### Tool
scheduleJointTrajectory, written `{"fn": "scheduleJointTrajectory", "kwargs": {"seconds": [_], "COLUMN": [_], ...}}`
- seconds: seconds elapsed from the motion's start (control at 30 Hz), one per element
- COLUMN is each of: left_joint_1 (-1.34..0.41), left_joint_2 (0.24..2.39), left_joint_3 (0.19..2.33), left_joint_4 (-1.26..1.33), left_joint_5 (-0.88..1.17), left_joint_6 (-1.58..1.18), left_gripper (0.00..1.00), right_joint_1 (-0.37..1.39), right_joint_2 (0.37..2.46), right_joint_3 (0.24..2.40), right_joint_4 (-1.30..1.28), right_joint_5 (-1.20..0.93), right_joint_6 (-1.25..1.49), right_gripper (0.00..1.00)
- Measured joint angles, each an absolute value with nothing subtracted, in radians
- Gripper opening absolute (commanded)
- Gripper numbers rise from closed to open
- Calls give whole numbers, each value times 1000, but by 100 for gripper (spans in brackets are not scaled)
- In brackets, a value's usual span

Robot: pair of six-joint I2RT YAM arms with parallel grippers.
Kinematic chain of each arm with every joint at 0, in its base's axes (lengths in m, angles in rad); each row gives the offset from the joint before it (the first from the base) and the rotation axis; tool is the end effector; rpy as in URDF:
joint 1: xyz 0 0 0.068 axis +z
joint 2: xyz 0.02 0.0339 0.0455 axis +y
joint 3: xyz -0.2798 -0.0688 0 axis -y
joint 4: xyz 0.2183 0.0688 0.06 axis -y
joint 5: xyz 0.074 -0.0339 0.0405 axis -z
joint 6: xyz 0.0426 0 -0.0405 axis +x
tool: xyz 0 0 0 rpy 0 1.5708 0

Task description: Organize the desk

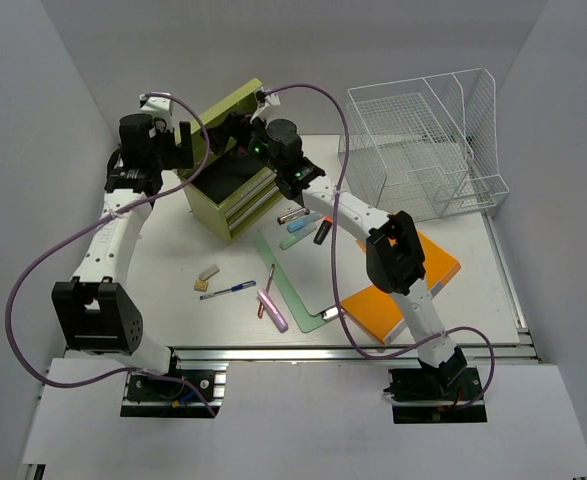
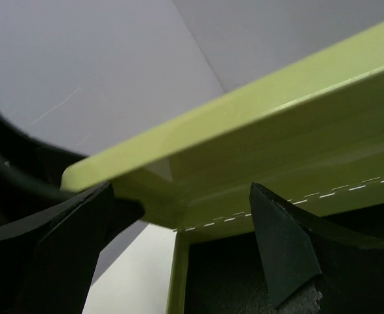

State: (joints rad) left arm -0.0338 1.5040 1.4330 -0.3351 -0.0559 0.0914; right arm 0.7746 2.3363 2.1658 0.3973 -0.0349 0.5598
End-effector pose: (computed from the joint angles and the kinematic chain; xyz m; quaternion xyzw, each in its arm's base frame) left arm 0.3303 -0.0088 0.3910 0.0369 0.8342 0.0392 0.5489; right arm 0.3940 0.3877 0.3635 -0.0803 0.6174 0.4927 0.6079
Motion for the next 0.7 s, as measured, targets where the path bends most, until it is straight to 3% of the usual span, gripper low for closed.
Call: {"fn": "scheduleJointTrajectory", "kwargs": {"seconds": [0.17,0.47,0.7], "left_joint_1": [-28,-28,-28], "left_joint_2": [1533,1588,1595], "left_joint_3": [1443,1489,1492], "left_joint_4": [-290,-260,-259], "left_joint_5": [-76,-91,-96], "left_joint_6": [71,62,47], "left_gripper": [97,97,98], "right_joint_1": [770,713,699], "right_joint_2": [2281,1932,1683], "right_joint_3": [2111,1668,1438], "right_joint_4": [382,382,317], "right_joint_5": [-108,-184,-155], "right_joint_6": [542,487,409], "right_gripper": [89,89,89]}}
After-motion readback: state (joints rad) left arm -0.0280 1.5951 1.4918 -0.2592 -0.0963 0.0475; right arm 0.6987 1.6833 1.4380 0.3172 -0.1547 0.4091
